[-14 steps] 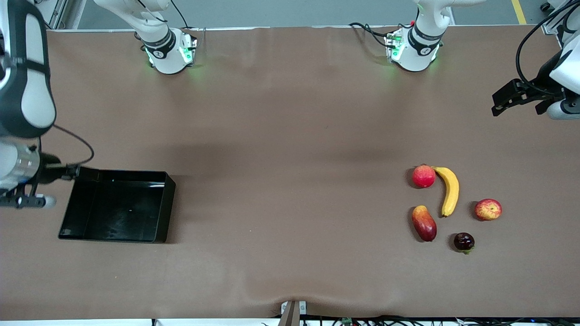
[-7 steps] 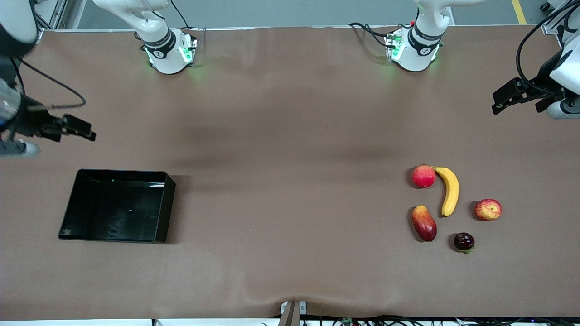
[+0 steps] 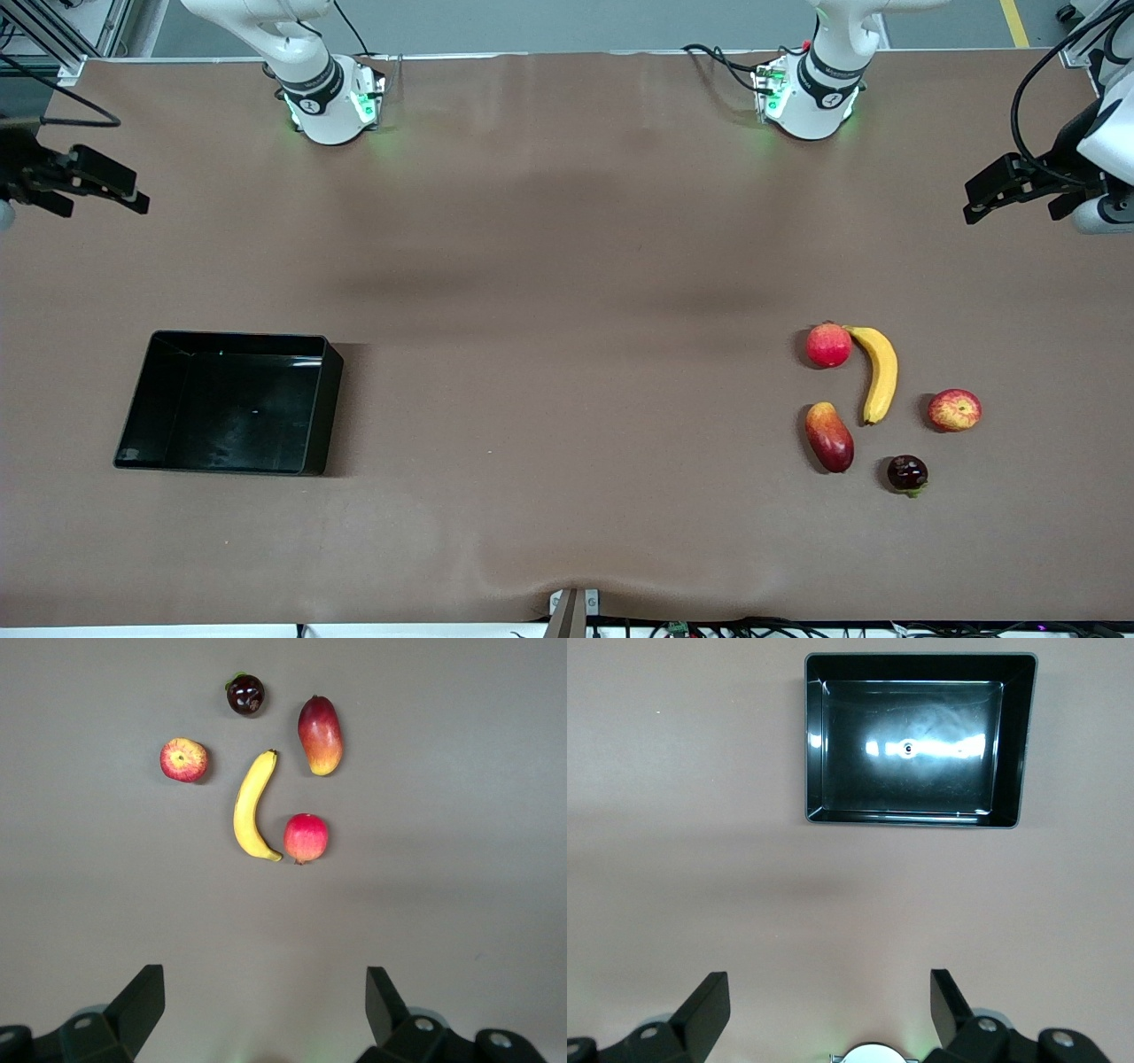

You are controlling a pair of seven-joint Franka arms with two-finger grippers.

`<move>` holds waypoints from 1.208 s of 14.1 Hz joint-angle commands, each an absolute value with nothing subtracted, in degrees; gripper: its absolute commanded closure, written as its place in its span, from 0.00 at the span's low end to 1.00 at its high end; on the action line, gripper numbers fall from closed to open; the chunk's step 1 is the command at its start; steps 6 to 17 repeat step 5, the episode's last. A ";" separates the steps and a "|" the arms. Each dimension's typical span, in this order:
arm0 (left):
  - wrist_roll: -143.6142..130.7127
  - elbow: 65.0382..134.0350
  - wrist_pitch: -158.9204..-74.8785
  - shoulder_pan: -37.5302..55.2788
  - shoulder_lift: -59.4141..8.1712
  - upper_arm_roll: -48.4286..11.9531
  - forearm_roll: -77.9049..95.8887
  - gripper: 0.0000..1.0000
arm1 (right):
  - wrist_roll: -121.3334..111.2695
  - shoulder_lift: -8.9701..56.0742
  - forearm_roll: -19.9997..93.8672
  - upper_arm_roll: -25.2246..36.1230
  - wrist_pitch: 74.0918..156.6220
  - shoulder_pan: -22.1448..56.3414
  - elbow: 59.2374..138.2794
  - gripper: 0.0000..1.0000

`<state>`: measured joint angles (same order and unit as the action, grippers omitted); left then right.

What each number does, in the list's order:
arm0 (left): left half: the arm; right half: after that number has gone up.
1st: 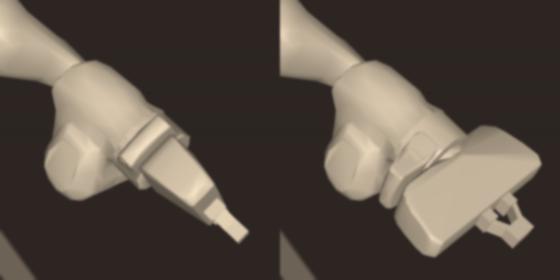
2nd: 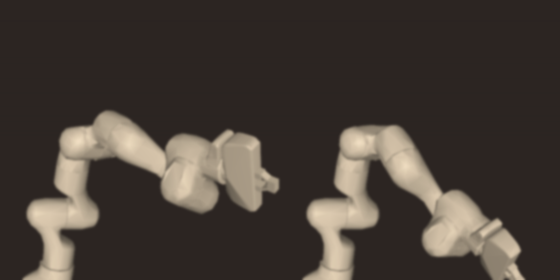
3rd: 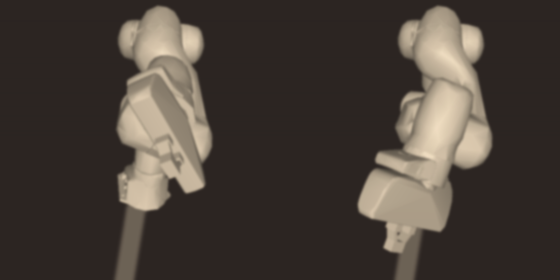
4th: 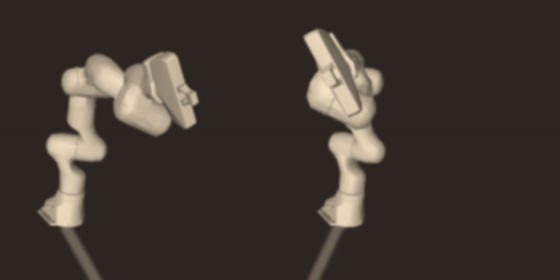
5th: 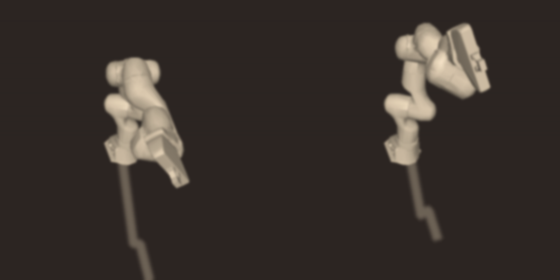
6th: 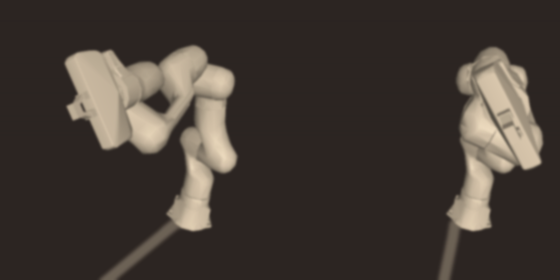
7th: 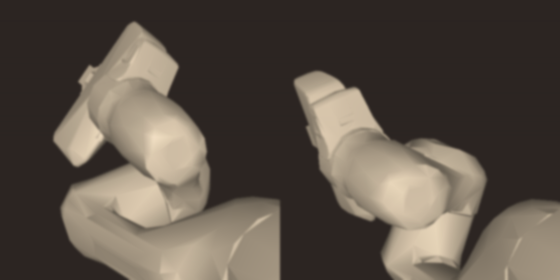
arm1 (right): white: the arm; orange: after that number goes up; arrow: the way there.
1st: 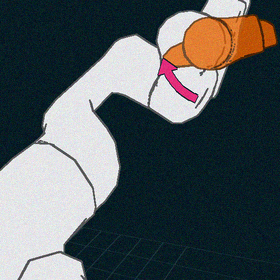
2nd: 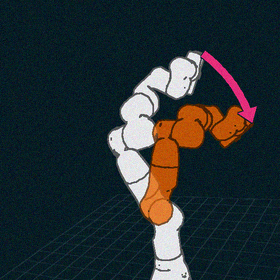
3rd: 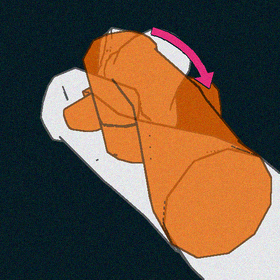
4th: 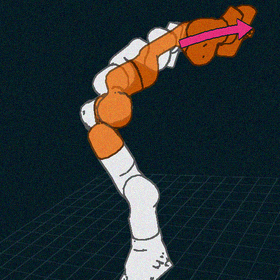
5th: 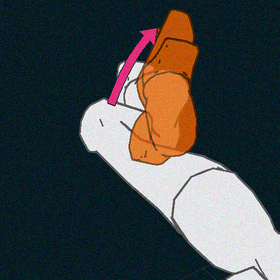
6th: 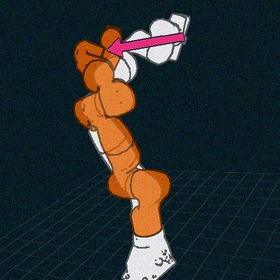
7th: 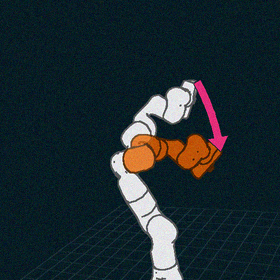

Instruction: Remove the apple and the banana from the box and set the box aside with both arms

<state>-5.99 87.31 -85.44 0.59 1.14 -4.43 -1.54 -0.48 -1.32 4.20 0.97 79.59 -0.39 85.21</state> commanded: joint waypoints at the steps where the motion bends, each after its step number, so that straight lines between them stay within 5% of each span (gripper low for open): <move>1: -5.80 85.52 -85.25 0.44 0.35 -4.31 -1.76 0.00 | 0.44 -3.16 2.55 0.70 79.01 0.35 85.69 0.00; 17: -5.80 84.03 -85.17 0.53 0.61 -4.31 -1.76 0.00 | 0.44 -2.99 1.15 0.88 79.01 0.09 85.69 0.00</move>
